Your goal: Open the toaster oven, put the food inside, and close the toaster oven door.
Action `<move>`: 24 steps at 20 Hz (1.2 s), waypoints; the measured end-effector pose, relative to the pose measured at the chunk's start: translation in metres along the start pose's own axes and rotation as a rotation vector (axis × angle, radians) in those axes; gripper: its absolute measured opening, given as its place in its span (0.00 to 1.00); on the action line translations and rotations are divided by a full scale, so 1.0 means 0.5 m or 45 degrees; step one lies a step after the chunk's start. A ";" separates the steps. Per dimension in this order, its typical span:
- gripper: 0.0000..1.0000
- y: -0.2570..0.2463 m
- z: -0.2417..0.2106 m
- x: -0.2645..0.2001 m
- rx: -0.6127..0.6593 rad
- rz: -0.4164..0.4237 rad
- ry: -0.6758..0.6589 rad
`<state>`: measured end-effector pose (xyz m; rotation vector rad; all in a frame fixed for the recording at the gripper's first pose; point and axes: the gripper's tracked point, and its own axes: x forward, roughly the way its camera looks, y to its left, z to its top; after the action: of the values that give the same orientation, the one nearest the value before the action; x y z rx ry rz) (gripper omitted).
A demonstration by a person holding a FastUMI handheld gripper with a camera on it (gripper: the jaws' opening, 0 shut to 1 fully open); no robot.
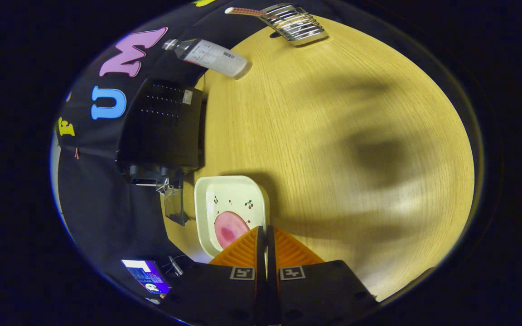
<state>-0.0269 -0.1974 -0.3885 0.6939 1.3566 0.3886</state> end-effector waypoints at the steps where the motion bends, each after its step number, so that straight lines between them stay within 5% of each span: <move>1: 0.05 0.017 -0.008 -0.007 0.010 0.012 -0.015; 10: 0.05 0.234 -0.135 0.014 0.118 0.022 -0.139; 24: 0.05 0.514 -0.201 0.228 0.343 0.008 -0.304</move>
<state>-0.0680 0.0882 -0.3120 0.9370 1.1897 0.1223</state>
